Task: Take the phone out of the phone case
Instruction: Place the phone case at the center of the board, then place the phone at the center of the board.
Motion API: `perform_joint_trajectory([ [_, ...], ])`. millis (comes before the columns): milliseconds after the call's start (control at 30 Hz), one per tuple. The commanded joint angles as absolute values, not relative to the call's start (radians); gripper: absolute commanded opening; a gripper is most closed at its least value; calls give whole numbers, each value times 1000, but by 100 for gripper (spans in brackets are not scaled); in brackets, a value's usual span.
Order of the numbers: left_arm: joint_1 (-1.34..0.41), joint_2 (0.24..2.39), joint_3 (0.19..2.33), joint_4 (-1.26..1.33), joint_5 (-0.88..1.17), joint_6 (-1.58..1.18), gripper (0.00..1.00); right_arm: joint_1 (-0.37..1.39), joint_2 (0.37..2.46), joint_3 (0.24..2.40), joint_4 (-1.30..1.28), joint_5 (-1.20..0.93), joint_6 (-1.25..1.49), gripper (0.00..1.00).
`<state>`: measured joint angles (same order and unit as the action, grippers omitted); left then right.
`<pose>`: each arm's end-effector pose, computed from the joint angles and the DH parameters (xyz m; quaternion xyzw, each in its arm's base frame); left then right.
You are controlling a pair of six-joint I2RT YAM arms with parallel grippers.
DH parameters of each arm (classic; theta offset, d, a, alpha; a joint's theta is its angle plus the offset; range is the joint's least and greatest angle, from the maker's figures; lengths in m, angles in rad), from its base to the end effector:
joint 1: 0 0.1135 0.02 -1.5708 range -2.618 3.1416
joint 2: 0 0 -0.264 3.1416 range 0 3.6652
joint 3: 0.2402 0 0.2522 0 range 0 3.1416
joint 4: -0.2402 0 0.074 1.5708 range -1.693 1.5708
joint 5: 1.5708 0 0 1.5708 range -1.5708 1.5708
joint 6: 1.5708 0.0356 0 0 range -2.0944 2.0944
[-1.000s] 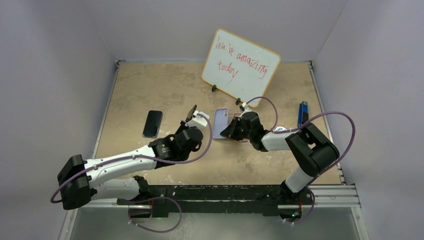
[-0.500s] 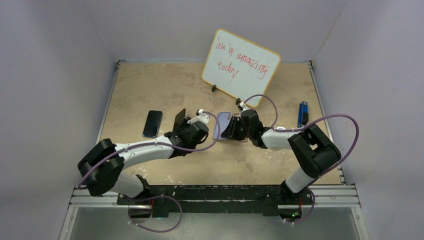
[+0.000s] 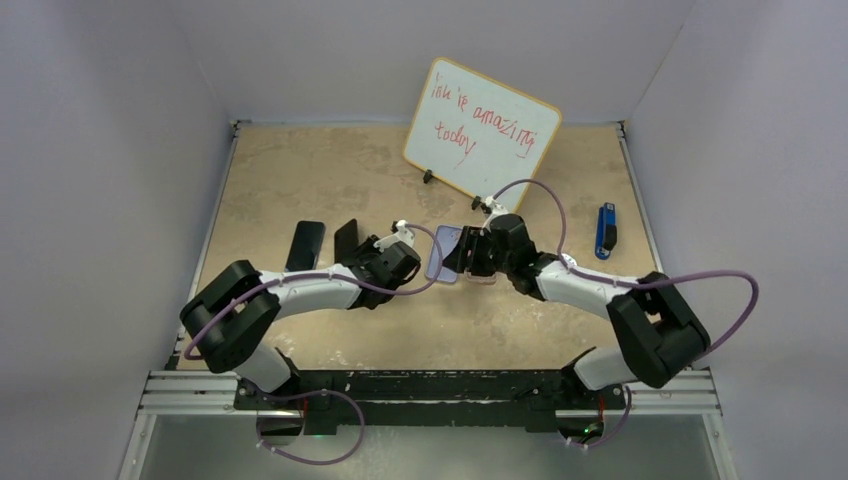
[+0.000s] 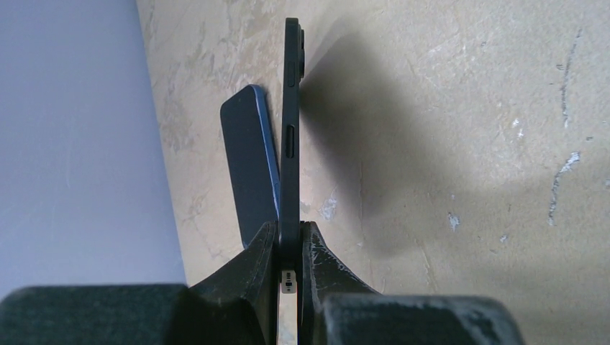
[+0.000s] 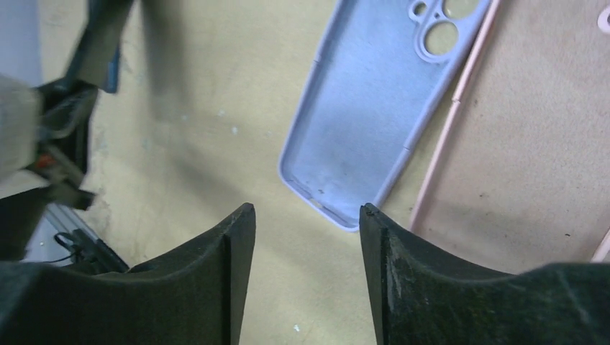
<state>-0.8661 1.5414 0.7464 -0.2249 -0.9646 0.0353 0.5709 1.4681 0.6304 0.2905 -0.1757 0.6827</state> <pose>0.2011 -0.1913 0.1642 0.2578 0.8224 0.3111 0.4006 0.2445 0.1644 0.1775 0.0056 0.8695 0.3481 0.3503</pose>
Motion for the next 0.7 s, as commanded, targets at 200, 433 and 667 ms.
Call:
perform_joint_trajectory([
  [200,-859,1552,771,-286,-988,-37,22,570,1300,615,257,-162,646,74],
  [433,-860,1504,753,-272,-980,-41,48,569,1185,598,208,-90,670,76],
  [667,-859,1464,732,-262,-993,-63,71,569,1033,590,134,-17,653,82],
])
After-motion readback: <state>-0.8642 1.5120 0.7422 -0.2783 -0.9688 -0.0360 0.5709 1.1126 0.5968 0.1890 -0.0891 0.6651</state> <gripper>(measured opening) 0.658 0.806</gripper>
